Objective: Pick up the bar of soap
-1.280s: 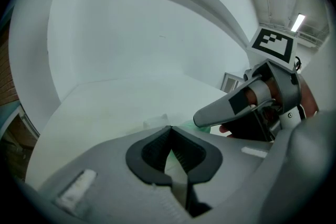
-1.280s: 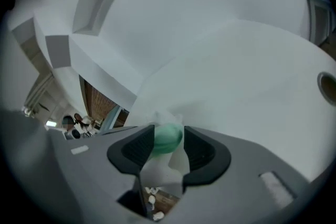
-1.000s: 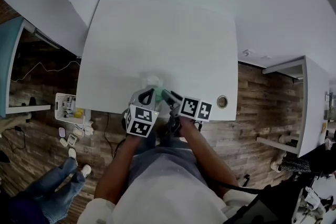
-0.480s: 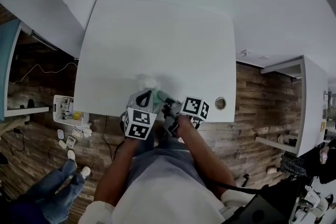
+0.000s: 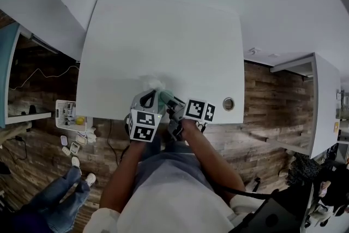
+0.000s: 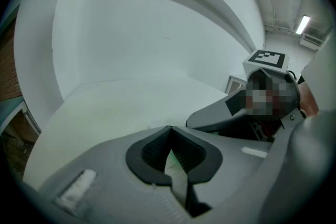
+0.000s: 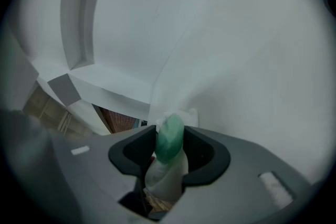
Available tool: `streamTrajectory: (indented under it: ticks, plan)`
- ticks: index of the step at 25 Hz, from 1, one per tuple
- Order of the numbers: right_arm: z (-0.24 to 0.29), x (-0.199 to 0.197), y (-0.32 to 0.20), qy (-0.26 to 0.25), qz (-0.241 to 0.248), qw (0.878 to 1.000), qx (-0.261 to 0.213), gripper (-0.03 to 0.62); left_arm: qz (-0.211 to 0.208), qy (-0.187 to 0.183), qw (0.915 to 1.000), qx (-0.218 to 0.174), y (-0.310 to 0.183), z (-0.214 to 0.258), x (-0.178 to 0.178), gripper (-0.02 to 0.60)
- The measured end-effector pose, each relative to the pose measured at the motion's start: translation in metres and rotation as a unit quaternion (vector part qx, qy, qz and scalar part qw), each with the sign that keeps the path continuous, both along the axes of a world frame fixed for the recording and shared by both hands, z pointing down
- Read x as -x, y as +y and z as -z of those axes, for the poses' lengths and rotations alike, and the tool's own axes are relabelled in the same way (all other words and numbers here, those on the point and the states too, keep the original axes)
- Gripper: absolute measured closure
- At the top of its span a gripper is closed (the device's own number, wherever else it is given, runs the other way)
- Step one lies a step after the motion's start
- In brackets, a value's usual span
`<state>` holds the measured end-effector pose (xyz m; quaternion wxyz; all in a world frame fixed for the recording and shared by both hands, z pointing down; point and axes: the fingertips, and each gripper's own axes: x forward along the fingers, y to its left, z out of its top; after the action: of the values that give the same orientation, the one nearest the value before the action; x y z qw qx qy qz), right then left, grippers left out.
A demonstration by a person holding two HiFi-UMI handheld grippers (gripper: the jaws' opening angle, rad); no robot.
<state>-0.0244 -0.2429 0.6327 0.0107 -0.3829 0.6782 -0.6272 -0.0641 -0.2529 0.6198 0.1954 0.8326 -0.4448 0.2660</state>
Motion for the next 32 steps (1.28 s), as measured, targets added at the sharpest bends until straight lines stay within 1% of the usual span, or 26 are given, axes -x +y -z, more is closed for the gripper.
streamTrajectory:
  ticks: [3,7,10,15,19,21,24,32]
  plan:
    - [0.012,0.001,-0.004,0.033,0.015,0.999,-0.041,0.457,0.002,0.001,1.0000,0.001,0.000,0.000,-0.001,0.580]
    - [0.020,0.005,-0.007,0.072,0.047,0.993,-0.076,0.462,0.006,-0.002,0.9999,0.010,0.004,-0.005,0.002,0.581]
    - [0.023,0.012,-0.011,0.101,0.072,0.987,-0.099,0.462,0.009,-0.003,0.9998,0.018,0.007,-0.012,0.004,0.580]
    - [0.024,0.023,-0.012,0.156,0.111,0.971,-0.140,0.462,0.012,0.000,0.9996,0.025,0.010,-0.013,0.007,0.580]
    - [0.025,0.028,-0.012,0.200,0.139,0.954,-0.174,0.459,0.019,0.005,0.9996,0.020,0.008,-0.007,0.009,0.580]
    - [0.024,0.029,-0.011,0.219,0.144,0.947,-0.186,0.459,0.022,0.010,0.9996,0.017,0.007,-0.006,0.009,0.580]
    - [0.025,0.030,-0.009,0.225,0.141,0.945,-0.191,0.459,0.023,0.019,0.9995,0.007,0.006,-0.005,0.011,0.578]
    - [0.035,0.028,-0.006,0.217,0.138,0.945,-0.202,0.459,0.032,0.024,0.9992,0.002,0.007,0.006,0.015,0.578]
